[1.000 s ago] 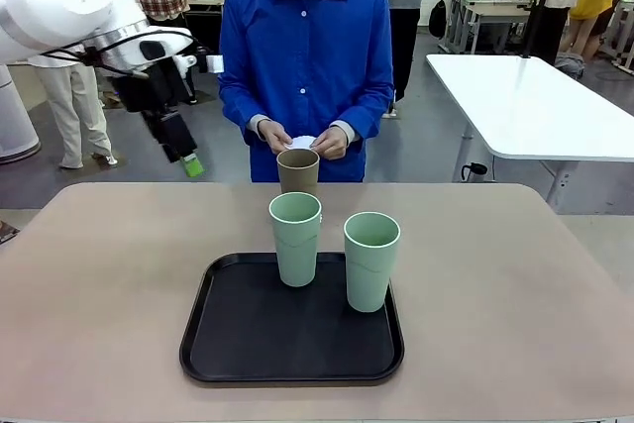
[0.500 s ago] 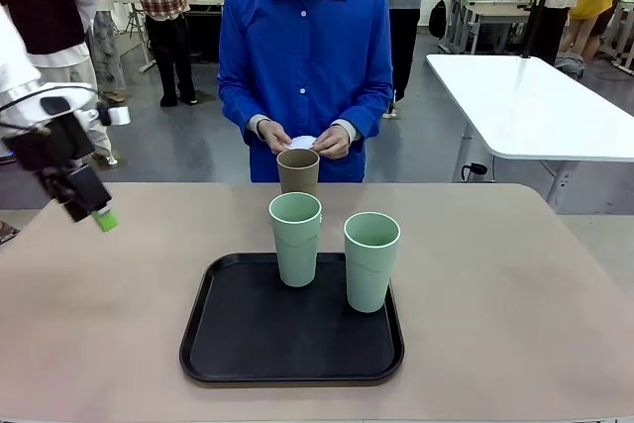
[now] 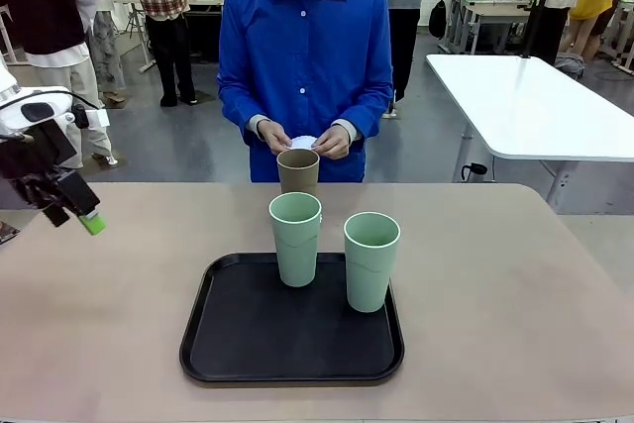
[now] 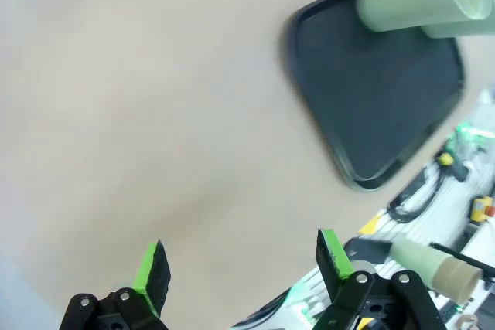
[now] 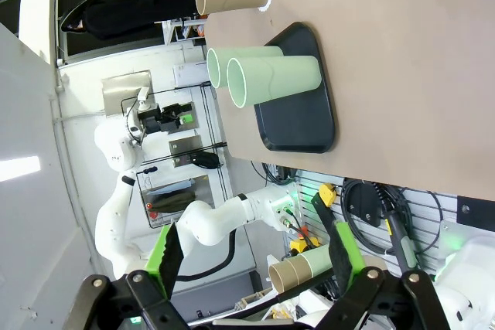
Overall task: Place coasters on the table and set cups on them.
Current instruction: Take one Reusable plastic cup from the Flat Tray and place it on a coaster set by the human.
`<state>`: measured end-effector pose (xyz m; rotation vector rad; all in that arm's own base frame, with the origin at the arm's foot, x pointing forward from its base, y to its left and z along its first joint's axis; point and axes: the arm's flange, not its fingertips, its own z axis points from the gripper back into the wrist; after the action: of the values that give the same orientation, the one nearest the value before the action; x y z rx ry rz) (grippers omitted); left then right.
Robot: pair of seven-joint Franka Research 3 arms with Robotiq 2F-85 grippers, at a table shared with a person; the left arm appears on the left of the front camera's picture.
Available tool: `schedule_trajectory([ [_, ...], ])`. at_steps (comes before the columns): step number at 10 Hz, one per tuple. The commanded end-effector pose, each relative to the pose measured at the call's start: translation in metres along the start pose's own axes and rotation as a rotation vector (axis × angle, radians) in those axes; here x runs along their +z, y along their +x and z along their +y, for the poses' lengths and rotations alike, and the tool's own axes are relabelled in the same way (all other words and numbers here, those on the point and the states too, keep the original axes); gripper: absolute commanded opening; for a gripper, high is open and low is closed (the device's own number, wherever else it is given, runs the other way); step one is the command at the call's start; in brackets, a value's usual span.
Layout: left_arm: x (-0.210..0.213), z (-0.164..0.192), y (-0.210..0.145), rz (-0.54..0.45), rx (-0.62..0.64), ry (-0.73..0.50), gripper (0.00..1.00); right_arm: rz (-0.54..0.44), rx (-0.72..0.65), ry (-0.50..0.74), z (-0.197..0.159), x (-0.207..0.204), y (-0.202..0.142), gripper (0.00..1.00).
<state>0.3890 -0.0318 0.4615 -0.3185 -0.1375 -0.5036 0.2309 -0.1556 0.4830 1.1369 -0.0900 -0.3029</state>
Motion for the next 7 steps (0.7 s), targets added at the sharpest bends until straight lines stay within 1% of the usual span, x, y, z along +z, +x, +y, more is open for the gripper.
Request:
schedule_trajectory([
  [1,0.031,0.030,-0.023,-0.221,-0.134,-0.462,1.00,0.002,0.007,0.023,0.001,0.000,0.000,1.00],
  [2,0.046,0.050,-0.039,-0.332,-0.161,-0.621,1.00,0.002,0.007,0.023,0.001,0.000,0.000,1.00],
  [3,0.051,0.068,-0.047,-0.391,-0.160,-0.717,1.00,0.002,0.007,0.023,0.001,0.000,0.000,1.00],
  [4,0.048,0.089,-0.052,-0.416,-0.139,-0.816,1.00,0.002,0.007,0.023,0.001,0.000,0.000,1.00],
  [5,0.045,0.116,-0.058,-0.437,-0.092,-0.908,1.00,0.002,0.007,0.023,0.001,0.000,0.000,1.00],
  [7,0.037,0.164,-0.081,-0.488,-0.005,-1.040,1.00,0.002,0.007,0.023,0.001,0.000,0.000,1.00],
])
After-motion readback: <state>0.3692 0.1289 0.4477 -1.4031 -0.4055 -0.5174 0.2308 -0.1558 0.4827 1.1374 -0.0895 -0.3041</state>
